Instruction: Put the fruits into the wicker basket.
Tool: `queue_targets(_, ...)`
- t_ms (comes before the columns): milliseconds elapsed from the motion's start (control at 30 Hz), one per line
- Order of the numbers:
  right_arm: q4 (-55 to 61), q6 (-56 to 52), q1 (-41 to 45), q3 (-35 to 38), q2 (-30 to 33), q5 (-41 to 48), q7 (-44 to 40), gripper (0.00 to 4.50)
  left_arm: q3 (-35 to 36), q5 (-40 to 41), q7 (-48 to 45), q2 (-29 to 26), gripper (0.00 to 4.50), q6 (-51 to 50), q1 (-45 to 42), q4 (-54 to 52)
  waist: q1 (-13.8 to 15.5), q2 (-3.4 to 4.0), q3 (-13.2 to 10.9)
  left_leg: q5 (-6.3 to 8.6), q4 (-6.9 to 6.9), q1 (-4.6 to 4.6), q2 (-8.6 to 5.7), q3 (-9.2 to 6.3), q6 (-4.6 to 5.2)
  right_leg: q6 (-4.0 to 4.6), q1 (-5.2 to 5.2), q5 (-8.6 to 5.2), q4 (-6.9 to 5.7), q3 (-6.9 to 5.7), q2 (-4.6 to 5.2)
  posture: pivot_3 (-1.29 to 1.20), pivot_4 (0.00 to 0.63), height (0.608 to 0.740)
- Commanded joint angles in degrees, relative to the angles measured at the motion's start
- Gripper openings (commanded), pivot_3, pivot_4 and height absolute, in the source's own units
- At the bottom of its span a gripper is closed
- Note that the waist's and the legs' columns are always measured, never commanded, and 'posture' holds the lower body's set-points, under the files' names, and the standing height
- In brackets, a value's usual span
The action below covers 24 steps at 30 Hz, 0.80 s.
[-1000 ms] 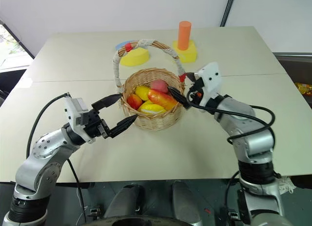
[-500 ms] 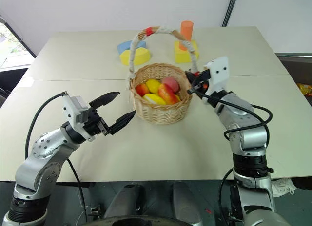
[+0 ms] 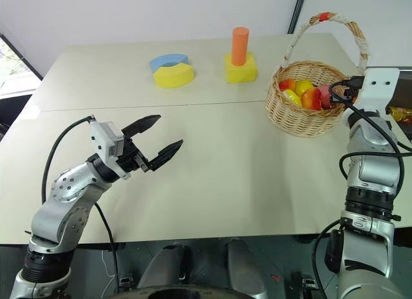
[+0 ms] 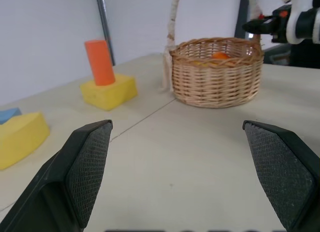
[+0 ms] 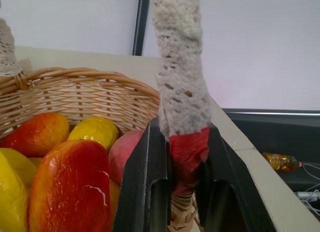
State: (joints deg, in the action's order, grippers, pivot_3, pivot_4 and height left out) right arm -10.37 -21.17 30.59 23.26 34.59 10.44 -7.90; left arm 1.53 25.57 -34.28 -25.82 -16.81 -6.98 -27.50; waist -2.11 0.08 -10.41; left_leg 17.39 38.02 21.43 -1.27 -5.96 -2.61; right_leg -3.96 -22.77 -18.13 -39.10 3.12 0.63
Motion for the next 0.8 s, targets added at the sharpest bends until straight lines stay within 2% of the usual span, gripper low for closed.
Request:
queue_targets(33, 3.99, 0.82, -1.93, 2.73, 2.72, 0.68, -1.40, 2.43, 1.95, 0.01, 1.10, -0.05, 4.50, 0.26, -0.58, -0.37, 0.13, 0.00, 0.00, 0.00, 0.00, 0.01, 0.00, 0.00, 0.00, 0.00, 0.00, 0.00, 0.01, 0.00, 0.01, 0.00, 0.150, 0.740)
queue_targets(67, 4.92, 1.63, -3.47, 3.42, 3.60, 0.09, -1.52, 2.93, 2.16, -0.22, 1.62, -0.22, 4.50, -0.29, -0.49, 0.03, 0.25, 0.00, 0.00, 0.00, 0.00, 0.02, -0.01, -0.01, 0.00, 0.00, 0.00, 0.00, 0.02, 0.00, 0.01, 0.00, 0.150, 0.740)
queue_targets(200, 7.72, 6.77, -9.66, 8.02, 6.20, 1.82, -5.48, 2.93, 3.28, -1.72, 3.42, -1.20, 4.50, -1.48, 0.19, 1.93, 0.99, 0.00, 0.00, 0.01, 0.00, 0.03, -0.01, -0.02, 0.02, 0.00, 0.00, 0.00, 0.05, 0.00, 0.02, 0.00, 0.150, 0.740)
queue_targets(300, 13.74, 8.51, -15.33, 8.87, 6.78, 8.34, -16.01, 2.93, 5.49, -4.45, 5.14, -2.46, 4.50, -0.92, 2.24, 4.33, 0.97, 0.00, 0.00, 0.01, 0.00, 0.00, 0.00, -0.01, 0.02, 0.00, 0.01, 0.00, 0.05, 0.01, 0.00, 0.00, 0.150, 0.740)
queue_targets(367, 19.33, 7.26, -20.29, 5.43, 7.85, 12.07, -24.73, 2.93, 7.22, -5.88, 5.85, -3.18, 4.50, -0.25, 4.60, 5.71, 0.63, 0.00, -0.01, 0.01, -0.02, -0.04, 0.04, -0.01, 0.02, 0.00, 0.02, 0.00, 0.05, 0.03, -0.04, 0.00, 0.150, 0.740)
queue_targets(433, 23.32, 8.17, -24.60, -0.25, 8.83, 11.79, -31.00, 2.93, 8.94, -7.65, 6.30, -3.74, 4.50, 1.63, 7.86, 7.42, 0.28, 0.00, -0.01, 0.01, -0.03, -0.06, 0.09, -0.01, 0.02, 0.00, 0.02, 0.00, 0.05, 0.03, -0.08, 0.00, 0.150, 0.740)
queue_targets(500, 25.60, 6.71, -25.70, -4.58, 7.18, 14.41, -34.37, 2.93, 10.36, -8.79, 6.87, -3.87, 4.50, 2.76, 10.66, 8.56, -0.22, -0.02, -0.01, 0.01, -0.03, -0.12, 0.10, -0.05, 0.02, 0.00, 0.09, 0.00, 0.05, 0.01, -0.06, 0.00, 0.150, 0.740)
queue_targets(633, 26.15, 7.21, -26.95, -12.35, 6.09, 12.61, -38.11, 2.93, 12.25, -9.03, 6.79, -3.53, 4.50, 4.45, 13.92, 8.95, 0.13, -0.05, -0.04, 0.01, 0.02, -0.11, 0.06, -0.05, 0.01, -0.01, 0.12, 0.00, 0.05, 0.00, 0.04, 0.00, 0.150, 0.740)
queue_targets(800, 21.72, 9.14, -24.54, -16.43, 3.87, 10.65, -38.84, 2.93, 15.26, -8.16, 7.17, -2.99, 4.50, 5.56, 17.24, 7.99, 1.17, -0.06, -0.04, 0.01, 0.03, -0.05, 0.03, -0.07, 0.01, -0.01, 0.09, 0.00, 0.12, -0.02, 0.08, 0.00, 0.150, 0.740)
